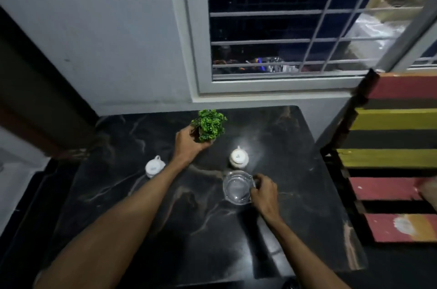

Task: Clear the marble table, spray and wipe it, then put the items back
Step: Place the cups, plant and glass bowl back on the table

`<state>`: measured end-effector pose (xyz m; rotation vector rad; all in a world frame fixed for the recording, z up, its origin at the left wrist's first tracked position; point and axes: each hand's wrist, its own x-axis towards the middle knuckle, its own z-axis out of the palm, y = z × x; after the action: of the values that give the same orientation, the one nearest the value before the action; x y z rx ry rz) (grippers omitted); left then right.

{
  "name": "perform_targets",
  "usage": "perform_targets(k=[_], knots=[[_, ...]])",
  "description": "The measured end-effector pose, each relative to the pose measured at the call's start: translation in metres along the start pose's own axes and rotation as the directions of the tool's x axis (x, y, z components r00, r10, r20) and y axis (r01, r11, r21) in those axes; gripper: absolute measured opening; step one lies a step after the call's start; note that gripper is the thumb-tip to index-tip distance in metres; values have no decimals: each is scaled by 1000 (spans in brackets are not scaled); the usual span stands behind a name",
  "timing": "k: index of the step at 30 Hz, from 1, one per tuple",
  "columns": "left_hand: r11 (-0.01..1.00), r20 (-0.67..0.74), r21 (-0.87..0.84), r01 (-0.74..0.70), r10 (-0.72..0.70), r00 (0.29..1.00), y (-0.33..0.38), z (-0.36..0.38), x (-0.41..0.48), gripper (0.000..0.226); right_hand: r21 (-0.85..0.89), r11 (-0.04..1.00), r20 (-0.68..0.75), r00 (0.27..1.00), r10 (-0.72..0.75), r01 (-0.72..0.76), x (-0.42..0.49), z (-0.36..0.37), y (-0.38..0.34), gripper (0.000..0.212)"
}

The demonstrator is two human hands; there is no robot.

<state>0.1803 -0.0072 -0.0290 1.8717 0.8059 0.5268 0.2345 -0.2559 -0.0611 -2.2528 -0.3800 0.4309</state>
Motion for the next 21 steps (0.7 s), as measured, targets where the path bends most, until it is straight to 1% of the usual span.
perform_targets(k=[3,7,12,15,19,21], knots=[[996,17,-14,90,-89,996,-34,-35,16,61,-22,1000,77,997,-8,9,-7,56,-26,29],[986,50,-36,164,-162,986,-65,-40,33,61,-102,995,118,993,5,7,-13,96,-37,28],[974,97,-46,222,-217,971,-84,-26,51,61,-226,973,148,989,-17,51,-19,113,-37,40],[965,105,-44,260,-254,961,-89,-17,59,64,-262,963,160,987,-18,60,-24,115,-34,34],[958,81,-16,286,-284,955,-95,-7,61,55,-285,957,187,982,-4,58,-33,118,-29,28],[951,68,-1,308,-307,949,-98,-4,60,53,-294,954,205,979,12,50,-37,118,-25,29]])
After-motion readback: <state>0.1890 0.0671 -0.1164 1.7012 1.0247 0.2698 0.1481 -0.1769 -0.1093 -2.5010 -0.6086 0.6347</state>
